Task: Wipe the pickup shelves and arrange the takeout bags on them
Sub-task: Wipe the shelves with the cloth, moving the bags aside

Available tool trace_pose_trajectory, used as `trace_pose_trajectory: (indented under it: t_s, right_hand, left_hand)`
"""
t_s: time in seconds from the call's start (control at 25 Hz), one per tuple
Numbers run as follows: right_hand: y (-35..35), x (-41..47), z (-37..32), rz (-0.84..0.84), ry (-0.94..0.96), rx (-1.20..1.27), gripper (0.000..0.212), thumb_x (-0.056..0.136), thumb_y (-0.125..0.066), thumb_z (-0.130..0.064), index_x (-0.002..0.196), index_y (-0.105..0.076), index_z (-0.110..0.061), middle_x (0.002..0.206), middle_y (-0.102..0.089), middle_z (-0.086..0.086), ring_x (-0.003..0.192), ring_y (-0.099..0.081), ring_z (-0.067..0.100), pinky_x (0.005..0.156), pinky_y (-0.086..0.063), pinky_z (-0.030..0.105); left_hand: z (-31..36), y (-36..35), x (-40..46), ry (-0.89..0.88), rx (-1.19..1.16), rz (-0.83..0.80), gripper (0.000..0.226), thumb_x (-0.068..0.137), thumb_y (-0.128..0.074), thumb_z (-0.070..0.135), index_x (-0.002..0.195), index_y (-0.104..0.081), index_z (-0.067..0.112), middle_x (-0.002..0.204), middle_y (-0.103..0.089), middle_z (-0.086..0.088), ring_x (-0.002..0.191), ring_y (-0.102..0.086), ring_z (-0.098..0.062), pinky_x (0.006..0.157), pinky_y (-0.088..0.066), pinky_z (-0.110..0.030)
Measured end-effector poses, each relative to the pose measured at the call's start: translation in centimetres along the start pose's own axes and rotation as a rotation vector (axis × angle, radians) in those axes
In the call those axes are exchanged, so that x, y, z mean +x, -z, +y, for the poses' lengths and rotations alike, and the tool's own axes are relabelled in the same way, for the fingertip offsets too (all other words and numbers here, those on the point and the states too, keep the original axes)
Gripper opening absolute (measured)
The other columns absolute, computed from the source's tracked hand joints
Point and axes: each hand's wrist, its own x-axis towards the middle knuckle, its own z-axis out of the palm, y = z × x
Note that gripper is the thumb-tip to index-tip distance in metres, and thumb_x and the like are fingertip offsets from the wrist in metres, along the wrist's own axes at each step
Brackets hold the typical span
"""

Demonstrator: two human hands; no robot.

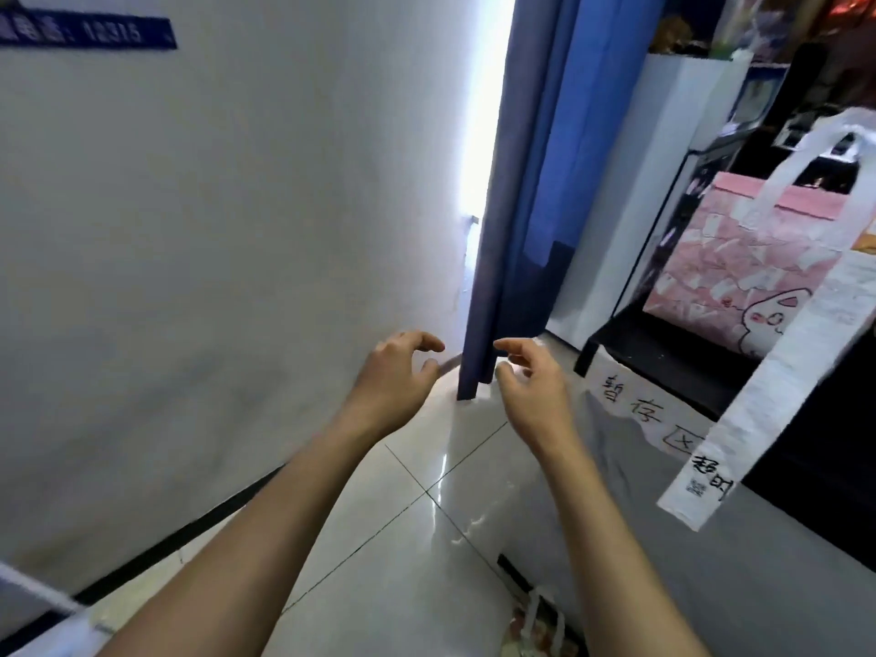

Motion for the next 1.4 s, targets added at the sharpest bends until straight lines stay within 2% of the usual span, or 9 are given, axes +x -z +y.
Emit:
trace_pose_trajectory:
  t_s: [0.12, 0.28, 0.56, 0.84, 0.96, 1.08, 1.24, 1.4]
  right_hand:
    - [-6.1, 1.2, -3.1, -0.131, 0.050, 0.044, 0.026, 0.096, -0.057, -0.019, 0.118, -0.065, -0.030, 0.119, -0.061, -0.010, 0.107, -0.059, 0.007, 0.089, -0.052, 0.027]
    - [-14.9, 2.5, -7.7, -0.319, 0.149, 0.051, 0.024, 0.098, -0.057, -0.021, 0.119, -0.063, -0.030, 0.119, -0.061, -0.010, 0.111, -0.056, 0.007, 0.094, -0.048, 0.028]
    - [-28.8, 1.6, -15.4, -0.495, 0.303, 0.129, 0.026, 0.096, -0.059, -0.016, 0.119, -0.066, -0.023, 0.117, -0.066, -0.008, 0.107, -0.061, 0.008, 0.095, -0.053, 0.036]
    - [-40.1, -1.3, -20.8, -0.734, 0.416, 0.174, 0.027, 0.095, -0.058, -0.019, 0.118, -0.066, -0.031, 0.115, -0.065, -0.016, 0.106, -0.059, -0.001, 0.090, -0.050, 0.025]
    - [-44.4, -1.6, -23.4, -0.848, 0.456, 0.200, 0.026, 0.095, -0.058, -0.018, 0.117, -0.066, -0.030, 0.115, -0.065, -0.015, 0.105, -0.060, 0.000, 0.088, -0.049, 0.023]
    - [-48.5, -2.1, -25.4, -0.952, 0.512, 0.222, 0.026, 0.096, -0.058, -0.018, 0.117, -0.065, -0.031, 0.115, -0.065, -0.015, 0.105, -0.060, 0.002, 0.089, -0.049, 0.023]
    - [-54.5, -3.1, -28.2, -1.180, 0.562, 0.261, 0.027, 0.096, -0.057, -0.020, 0.118, -0.065, -0.034, 0.116, -0.064, -0.017, 0.106, -0.059, 0.001, 0.088, -0.046, 0.020]
    - [-58.4, -5.0, -29.8, -1.386, 0.640, 0.311, 0.028, 0.096, -0.058, -0.020, 0.118, -0.064, -0.036, 0.116, -0.064, -0.019, 0.106, -0.059, -0.002, 0.082, -0.042, 0.011]
  left_hand:
    - [-3.8, 4.7, -0.2, 0.061, 0.056, 0.090, 0.023, 0.095, -0.055, 0.025, 0.114, -0.066, 0.026, 0.123, -0.062, 0.003, 0.115, -0.055, -0.016, 0.098, -0.044, -0.032]
    - [-9.4, 11.1, -0.7, 0.180, 0.088, 0.191, 0.024, 0.096, -0.053, 0.027, 0.116, -0.065, 0.027, 0.122, -0.062, 0.004, 0.116, -0.055, -0.014, 0.102, -0.045, -0.035]
    - [-18.0, 21.0, -3.3, 0.342, 0.117, 0.365, 0.020, 0.096, -0.052, 0.030, 0.112, -0.064, 0.031, 0.119, -0.062, 0.006, 0.114, -0.054, -0.015, 0.097, -0.045, -0.034]
    - [-24.1, 28.0, -7.5, 0.461, 0.152, 0.566, 0.017, 0.096, -0.055, 0.024, 0.109, -0.065, 0.028, 0.113, -0.063, 0.006, 0.110, -0.056, -0.013, 0.095, -0.047, -0.032]
    - [-25.9, 30.5, -8.5, 0.521, 0.155, 0.650, 0.018, 0.096, -0.057, 0.020, 0.111, -0.066, 0.022, 0.112, -0.064, 0.003, 0.109, -0.058, -0.015, 0.096, -0.049, -0.036]
    - [-27.6, 32.3, -9.3, 0.594, 0.176, 0.720, 0.018, 0.096, -0.057, 0.020, 0.112, -0.066, 0.019, 0.112, -0.065, 0.002, 0.107, -0.059, -0.014, 0.095, -0.050, -0.035]
    - [-29.7, 34.1, -10.2, 0.759, 0.217, 0.889, 0.017, 0.095, -0.057, 0.020, 0.110, -0.066, 0.020, 0.111, -0.066, 0.005, 0.107, -0.060, -0.012, 0.095, -0.051, -0.032]
    - [-30.8, 34.6, -11.8, 0.908, 0.269, 1.051, 0.018, 0.094, -0.059, 0.018, 0.109, -0.067, 0.019, 0.109, -0.067, 0.003, 0.105, -0.060, -0.016, 0.094, -0.051, -0.039]
